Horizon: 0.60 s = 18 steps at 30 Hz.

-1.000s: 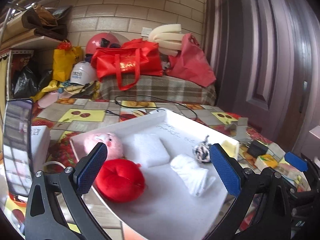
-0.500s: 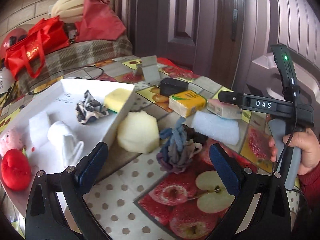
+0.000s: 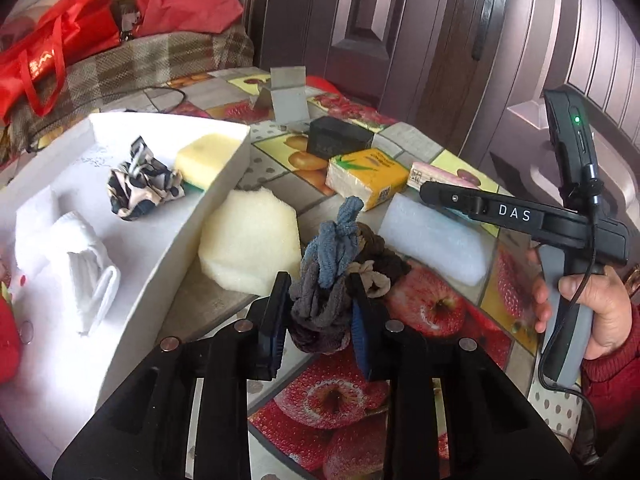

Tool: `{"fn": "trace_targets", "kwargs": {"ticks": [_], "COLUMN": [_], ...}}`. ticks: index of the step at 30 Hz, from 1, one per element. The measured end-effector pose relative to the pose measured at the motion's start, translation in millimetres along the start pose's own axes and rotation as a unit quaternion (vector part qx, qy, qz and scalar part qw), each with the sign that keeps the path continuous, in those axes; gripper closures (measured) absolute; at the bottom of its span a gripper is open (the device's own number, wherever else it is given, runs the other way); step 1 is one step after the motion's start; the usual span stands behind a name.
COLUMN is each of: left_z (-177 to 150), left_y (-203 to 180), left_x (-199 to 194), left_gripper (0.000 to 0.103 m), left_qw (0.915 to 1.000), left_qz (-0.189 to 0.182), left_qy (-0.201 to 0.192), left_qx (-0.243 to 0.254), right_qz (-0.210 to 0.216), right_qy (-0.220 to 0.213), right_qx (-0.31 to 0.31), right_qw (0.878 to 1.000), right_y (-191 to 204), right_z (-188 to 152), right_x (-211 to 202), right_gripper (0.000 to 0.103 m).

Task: Organize soft objects
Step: 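Carry the rope toy and tissue pack over the tray and open both grippers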

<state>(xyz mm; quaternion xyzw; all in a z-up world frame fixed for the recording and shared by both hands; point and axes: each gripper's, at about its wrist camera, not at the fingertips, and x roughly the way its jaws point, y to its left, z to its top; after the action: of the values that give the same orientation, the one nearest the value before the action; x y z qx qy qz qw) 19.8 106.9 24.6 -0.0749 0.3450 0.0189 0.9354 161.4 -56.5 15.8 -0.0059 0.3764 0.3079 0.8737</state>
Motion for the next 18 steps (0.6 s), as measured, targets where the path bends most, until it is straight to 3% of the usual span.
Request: {"fn": "trace_targets", "kwargs": {"ticks": [4,9,12,18], "left_z": [-4.9,-15.1,-16.3,-17.8], "left_y": [-8.4,-15.2,-12.8,-8.3], "left_x": [-28.9,-62.3,-69.6,-74.2], "left_gripper": [0.077,0.076,0.076,0.076], "left_qw": [0.9967,0.9835,0.9784,0.9738], "left_qz": [0.026,0.07,0.09,0.11], "left_qy": [-0.075,-0.165,-0.185,-0.199], "left_qx": [0.017,0.028,0.021,0.012], "right_qz": [0.021,0.038,0.033,0.041], "right_qy": [-0.051,-0.157,-0.196,-0.201], "right_qx": [0.018,-0.005,-0.017,0.002], "right_qw": [0.998,0.987,0.98,0.979], "right_y": [-6.6,2.7,8.8,7.0], "right_z": [-2.8,-10.2,-14.1,-12.4], "right_x": [-19.9,-57.6,-71.7,-70.9], "right_gripper": [0.053,0.053,0.053,0.053]}}
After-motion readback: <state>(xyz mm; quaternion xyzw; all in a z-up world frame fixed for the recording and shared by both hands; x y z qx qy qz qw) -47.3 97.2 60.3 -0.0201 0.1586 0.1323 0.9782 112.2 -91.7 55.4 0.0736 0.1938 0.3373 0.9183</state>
